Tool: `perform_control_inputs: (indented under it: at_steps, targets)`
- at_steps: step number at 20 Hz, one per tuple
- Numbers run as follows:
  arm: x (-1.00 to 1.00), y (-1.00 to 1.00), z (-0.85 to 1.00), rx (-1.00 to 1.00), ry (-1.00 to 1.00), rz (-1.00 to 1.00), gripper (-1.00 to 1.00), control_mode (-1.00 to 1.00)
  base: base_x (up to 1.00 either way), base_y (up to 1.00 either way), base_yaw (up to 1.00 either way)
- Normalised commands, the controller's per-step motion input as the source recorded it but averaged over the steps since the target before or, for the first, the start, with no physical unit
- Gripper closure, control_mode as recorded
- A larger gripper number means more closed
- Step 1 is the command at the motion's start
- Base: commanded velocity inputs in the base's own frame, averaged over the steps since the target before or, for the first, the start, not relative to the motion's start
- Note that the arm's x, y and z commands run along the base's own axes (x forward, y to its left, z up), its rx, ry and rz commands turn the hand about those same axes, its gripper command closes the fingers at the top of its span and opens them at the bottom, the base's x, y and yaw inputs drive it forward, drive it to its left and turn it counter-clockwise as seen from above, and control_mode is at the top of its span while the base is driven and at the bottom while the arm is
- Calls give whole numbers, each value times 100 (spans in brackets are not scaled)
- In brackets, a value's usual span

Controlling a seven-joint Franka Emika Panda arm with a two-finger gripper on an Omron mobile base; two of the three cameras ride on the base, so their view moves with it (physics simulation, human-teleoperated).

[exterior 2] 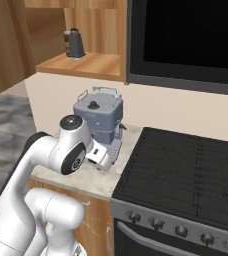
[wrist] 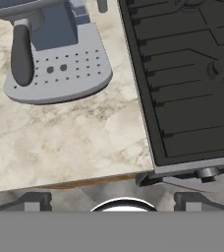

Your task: Pick the cheese from the fridge and the cheese grater from the cabinet and place them next to the salad bowl.

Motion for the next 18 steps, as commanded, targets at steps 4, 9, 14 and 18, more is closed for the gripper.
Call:
perform_control_inputs:
  at_steps: [4, 9, 14, 18]
  targets:
    - [0, 0, 0, 0, 0, 0, -100, 100, 27, 13, 20]
    - [0, 0, 0, 0, 0, 0, -100, 100, 39, 13, 19]
    - [0, 0, 0, 0, 0, 0, -100, 100, 22, 40, 6]
    - [0, 0, 0, 0, 0, 0, -100, 100, 30, 50, 3]
